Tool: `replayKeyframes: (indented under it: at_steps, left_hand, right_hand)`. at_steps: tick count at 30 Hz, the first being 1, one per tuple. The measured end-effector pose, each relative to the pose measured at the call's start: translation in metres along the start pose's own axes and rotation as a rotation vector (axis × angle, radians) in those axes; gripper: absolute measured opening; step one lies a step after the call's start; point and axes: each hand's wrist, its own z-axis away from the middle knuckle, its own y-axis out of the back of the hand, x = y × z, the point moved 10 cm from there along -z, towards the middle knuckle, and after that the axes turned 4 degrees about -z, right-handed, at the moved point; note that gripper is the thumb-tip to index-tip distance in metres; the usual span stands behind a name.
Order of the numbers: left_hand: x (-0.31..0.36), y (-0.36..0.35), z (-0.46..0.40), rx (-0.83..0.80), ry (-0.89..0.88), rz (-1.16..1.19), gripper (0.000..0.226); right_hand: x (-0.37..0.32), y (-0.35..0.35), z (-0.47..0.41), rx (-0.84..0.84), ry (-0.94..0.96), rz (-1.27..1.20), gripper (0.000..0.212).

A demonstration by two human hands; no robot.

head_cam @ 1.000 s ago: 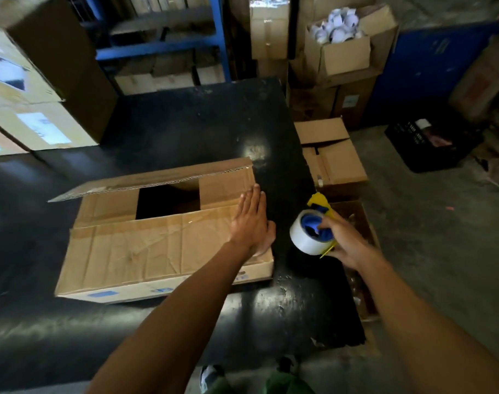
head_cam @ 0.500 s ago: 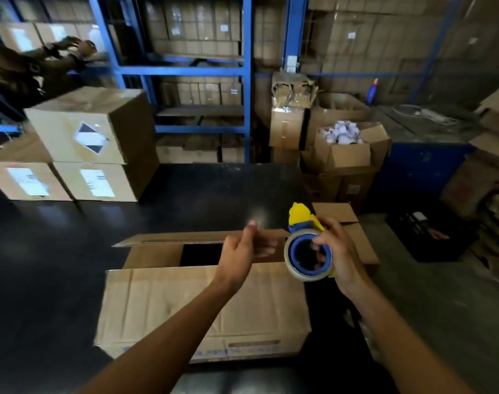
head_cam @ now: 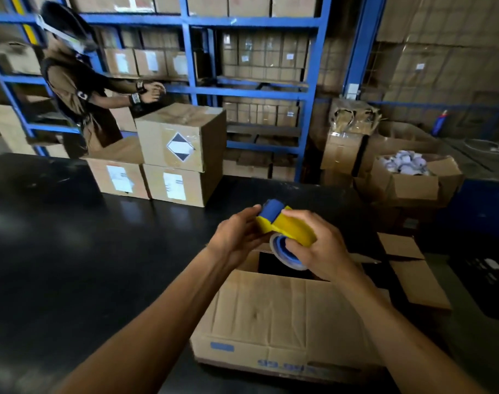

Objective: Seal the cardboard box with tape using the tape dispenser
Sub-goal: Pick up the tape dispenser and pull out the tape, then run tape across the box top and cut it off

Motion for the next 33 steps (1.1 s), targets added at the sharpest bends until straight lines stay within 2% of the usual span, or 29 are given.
replayKeyframes:
  at_steps: [5, 10, 13, 17, 20, 22, 26, 33]
  left_hand:
    - [0.014, 0.024, -0.006, 0.075, 0.108, 0.047, 0.027]
    - [0.03, 0.043, -0.03, 0.183, 0.104, 0.024, 0.015]
    - [0.025, 0.07, -0.052, 0.357, 0.062, 0.038, 0.022]
    - [0.005, 0.115, -0.055, 0.688, -0.016, -0.024, 0.016]
    - [-0.001, 0.142, -0.054, 0.774, -0.045, 0.027, 0.015]
    - [0.0, 0.162, -0.057, 0.8, -0.058, 0.101, 0.014]
    - [-0.007, 0.149, -0.056, 0.679, -0.14, 0.186, 0.009]
    - [-0.073, 0.145, -0.06, 0.655, -0.173, 0.36, 0.014]
  right_hand:
    - [-0.008, -0.03, -0.026, -0.048, -0.006, -0.077, 0.057]
    - [-0.008, -0.046, -0.06, -0.119, -0.047, -0.155, 0.054]
    - [0.006, -0.062, -0.075, -0.182, -0.107, -0.194, 0.051]
    - [0.033, -0.096, -0.075, -0.273, -0.198, -0.215, 0.048]
    - [0.052, -0.096, -0.067, -0.317, -0.227, -0.193, 0.044]
    - [0.064, -0.088, -0.064, -0.342, -0.224, -0.173, 0.044]
    - [0.084, -0.079, -0.059, -0.344, -0.251, -0.14, 0.045]
    - [0.115, -0.097, -0.028, -0.339, -0.312, -0.068, 0.048]
